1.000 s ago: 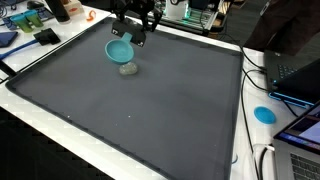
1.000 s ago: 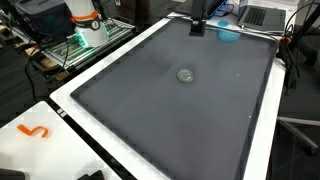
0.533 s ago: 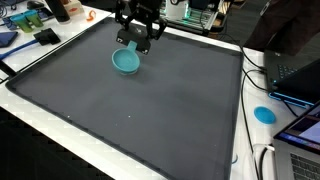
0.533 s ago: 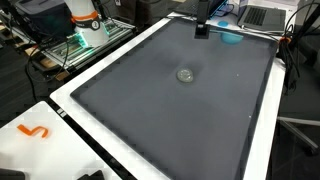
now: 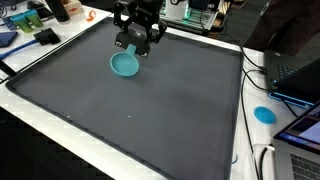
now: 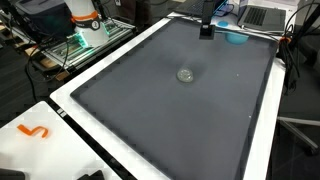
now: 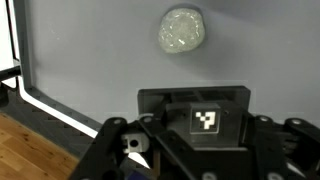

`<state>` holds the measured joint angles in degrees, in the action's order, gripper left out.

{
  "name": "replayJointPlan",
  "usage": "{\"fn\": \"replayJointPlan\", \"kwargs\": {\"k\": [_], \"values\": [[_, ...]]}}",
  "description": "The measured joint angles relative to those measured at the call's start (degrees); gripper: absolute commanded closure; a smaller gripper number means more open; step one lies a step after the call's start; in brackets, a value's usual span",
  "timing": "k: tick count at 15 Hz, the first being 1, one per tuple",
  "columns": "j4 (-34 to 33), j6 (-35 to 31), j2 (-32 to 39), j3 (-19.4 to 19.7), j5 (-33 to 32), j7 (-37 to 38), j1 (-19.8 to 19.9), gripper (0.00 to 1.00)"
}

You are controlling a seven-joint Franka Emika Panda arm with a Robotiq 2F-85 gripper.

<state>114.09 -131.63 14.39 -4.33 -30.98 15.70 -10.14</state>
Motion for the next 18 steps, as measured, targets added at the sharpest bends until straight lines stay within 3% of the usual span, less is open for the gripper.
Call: {"fn": "replayJointPlan", "kwargs": {"k": [12, 18], "values": [[-2.13, 0.00, 1.08, 0.34, 0.98, -0.17, 0.07, 0.69], [-3.28, 0.00, 1.16, 0.53, 5.47, -2.72, 0.75, 0.69]]}}
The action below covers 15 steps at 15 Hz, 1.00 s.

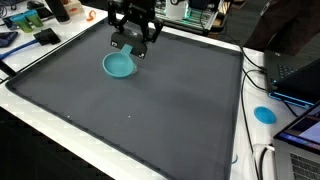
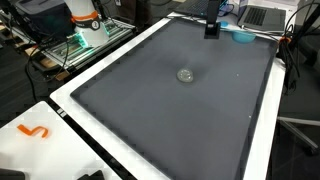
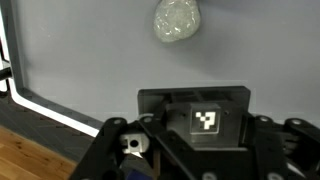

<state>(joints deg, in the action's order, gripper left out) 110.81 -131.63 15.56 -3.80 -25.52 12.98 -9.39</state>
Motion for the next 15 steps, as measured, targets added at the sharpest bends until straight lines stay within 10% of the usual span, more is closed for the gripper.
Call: {"fn": "replayJointPlan", "kwargs": {"k": [15], "values": [[-2.98, 0.02, 0.09, 0.47, 12.51, -9.16, 3.57, 0.69]]}}
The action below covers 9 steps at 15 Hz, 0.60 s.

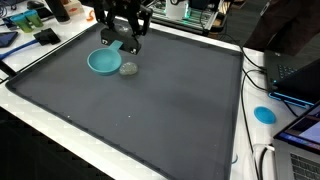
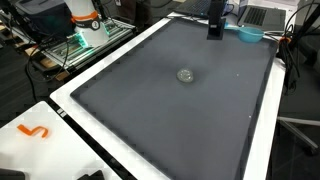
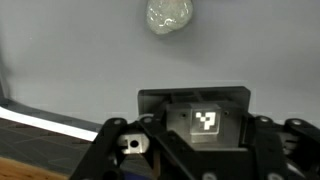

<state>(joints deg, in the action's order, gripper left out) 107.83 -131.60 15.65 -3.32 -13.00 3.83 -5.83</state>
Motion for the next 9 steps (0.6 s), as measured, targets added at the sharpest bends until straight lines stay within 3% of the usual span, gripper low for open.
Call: {"fn": "replayJointPlan", "kwargs": {"k": [9], "values": [[-1.46, 0.13, 0.00, -0.02, 15.23, -11.87, 5.31, 0.69]]}}
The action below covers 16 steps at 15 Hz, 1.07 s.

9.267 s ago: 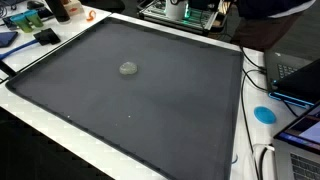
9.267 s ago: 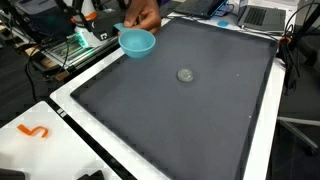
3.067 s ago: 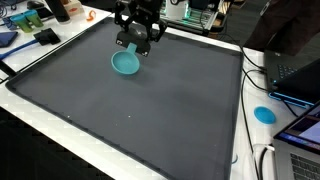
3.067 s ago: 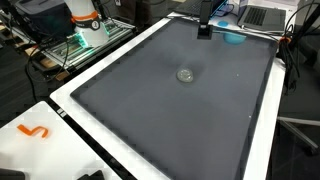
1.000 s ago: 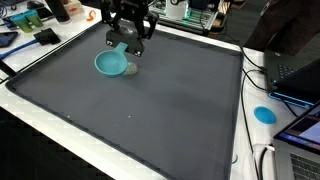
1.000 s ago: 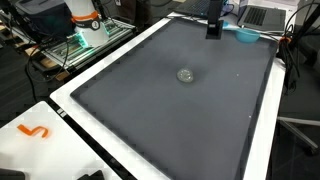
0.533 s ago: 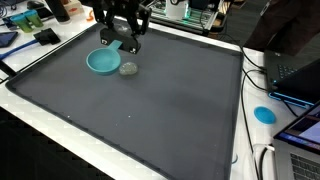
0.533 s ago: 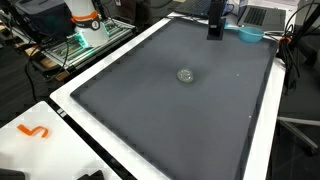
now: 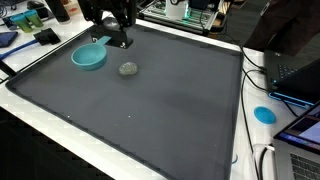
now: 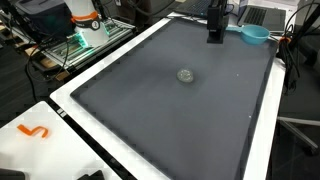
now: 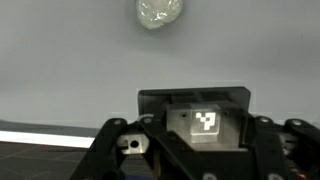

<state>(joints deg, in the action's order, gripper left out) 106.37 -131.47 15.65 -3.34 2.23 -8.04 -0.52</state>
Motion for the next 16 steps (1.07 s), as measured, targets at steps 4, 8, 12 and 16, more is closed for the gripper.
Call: {"fn": "replayJointPlan", "kwargs": {"k": [4, 8, 12, 16], "values": [[-0.01, 0.82, 0.00, -0.03, 8.94, -7.54, 3.50, 0.69], [0.03, 2.79, 0.12, 0.00, 17.54, -16.25, 7.37, 0.69], [0.16, 4.59, 0.79, 0.24, 24.41, -24.02, 10.99, 0.69], [0.48, 6.48, 1.47, 0.83, 28.73, -31.26, 13.68, 0.69]]}}
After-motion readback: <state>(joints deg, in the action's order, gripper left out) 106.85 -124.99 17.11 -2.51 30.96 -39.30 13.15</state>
